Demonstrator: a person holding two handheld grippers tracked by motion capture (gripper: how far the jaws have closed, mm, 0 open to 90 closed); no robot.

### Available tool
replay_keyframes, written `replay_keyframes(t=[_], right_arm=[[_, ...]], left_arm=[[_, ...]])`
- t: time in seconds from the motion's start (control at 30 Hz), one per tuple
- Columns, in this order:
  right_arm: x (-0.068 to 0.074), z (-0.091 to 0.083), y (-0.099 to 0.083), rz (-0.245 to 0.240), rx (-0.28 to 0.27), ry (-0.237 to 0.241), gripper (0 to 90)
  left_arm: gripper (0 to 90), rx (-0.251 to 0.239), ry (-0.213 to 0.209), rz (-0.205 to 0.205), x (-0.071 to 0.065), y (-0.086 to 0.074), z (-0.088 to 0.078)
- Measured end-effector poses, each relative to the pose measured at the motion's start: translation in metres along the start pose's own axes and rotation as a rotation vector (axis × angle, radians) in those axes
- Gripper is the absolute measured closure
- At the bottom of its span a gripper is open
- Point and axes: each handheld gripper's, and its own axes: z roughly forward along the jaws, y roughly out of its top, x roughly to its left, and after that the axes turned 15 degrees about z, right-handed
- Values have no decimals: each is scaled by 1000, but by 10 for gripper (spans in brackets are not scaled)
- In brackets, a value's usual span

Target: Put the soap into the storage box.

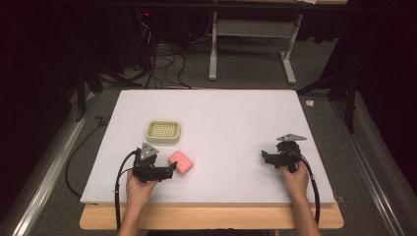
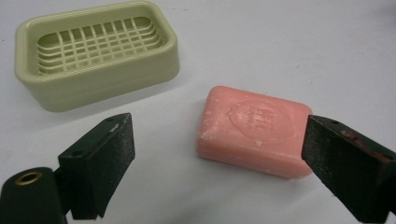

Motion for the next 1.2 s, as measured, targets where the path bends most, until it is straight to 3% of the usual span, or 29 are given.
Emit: replay_keyframes(t=[0.77,1.2], right_arm=[[0,0,0,1,1,0,151],[0,0,0,0,0,0,151]], left_arm=[[72,57,-29,79,-15,14,24],[38,99,-60,96,-18,14,45]])
